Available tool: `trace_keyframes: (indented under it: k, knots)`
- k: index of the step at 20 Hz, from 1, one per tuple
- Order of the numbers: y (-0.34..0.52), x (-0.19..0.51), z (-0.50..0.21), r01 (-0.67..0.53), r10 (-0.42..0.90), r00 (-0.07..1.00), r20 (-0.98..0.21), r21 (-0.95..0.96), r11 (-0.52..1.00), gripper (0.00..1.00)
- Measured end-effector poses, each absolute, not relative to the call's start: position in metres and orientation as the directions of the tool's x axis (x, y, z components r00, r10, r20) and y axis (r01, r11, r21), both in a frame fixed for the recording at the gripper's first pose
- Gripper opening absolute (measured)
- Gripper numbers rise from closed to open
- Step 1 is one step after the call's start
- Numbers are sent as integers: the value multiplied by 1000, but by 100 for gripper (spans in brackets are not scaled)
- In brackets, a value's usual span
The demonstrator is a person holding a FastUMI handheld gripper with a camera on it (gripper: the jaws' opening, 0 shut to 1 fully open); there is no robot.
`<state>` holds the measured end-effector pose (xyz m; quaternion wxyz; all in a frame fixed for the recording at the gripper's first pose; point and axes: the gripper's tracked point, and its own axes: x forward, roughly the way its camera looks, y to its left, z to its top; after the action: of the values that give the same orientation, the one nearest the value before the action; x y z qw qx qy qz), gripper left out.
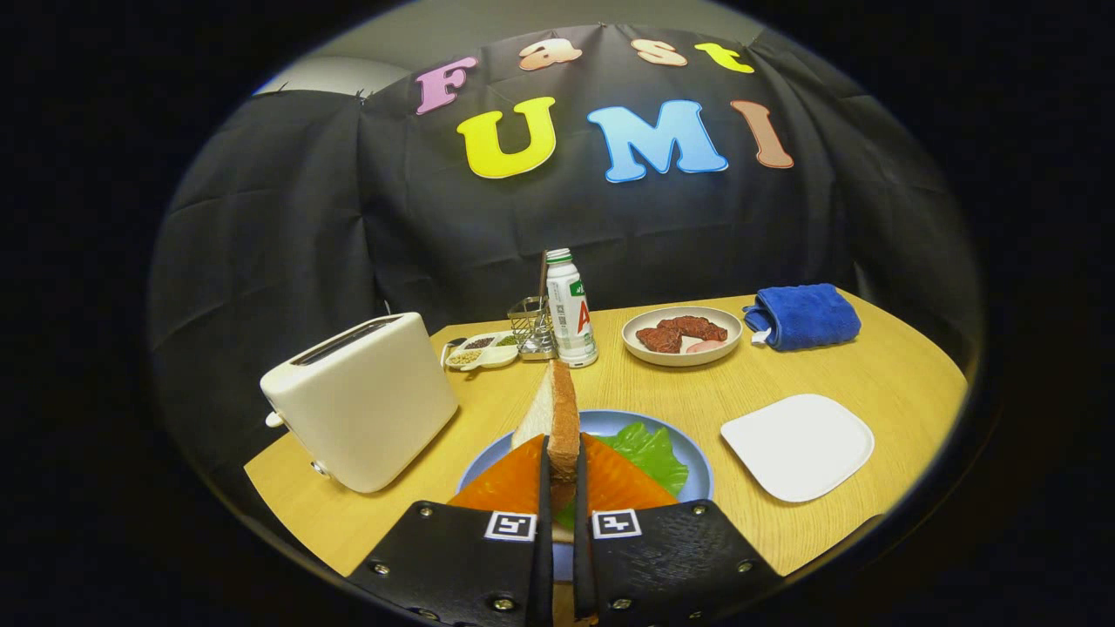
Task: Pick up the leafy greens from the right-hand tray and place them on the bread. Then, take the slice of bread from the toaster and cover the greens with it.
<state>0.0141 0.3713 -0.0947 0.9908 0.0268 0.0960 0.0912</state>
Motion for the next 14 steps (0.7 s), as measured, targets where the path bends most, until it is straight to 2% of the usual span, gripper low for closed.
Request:
trace_keyframes:
  k: [3,4,8,10,11,12,14]
  knots:
    - [359,17,-103,-160,161,966,-201,24,987,9]
    - [357,16,-103,-161,161,966,-204,16,987,14]
    - [349,19,-109,-156,153,964,-217,1,988,18]
    - [345,20,-112,-153,146,962,-230,-13,988,26]
    - [338,24,-114,-134,123,965,-232,-34,990,26]
    - [333,25,-117,-128,110,965,-239,-59,990,42]
    - [332,24,-124,-132,114,960,-255,-56,990,43]
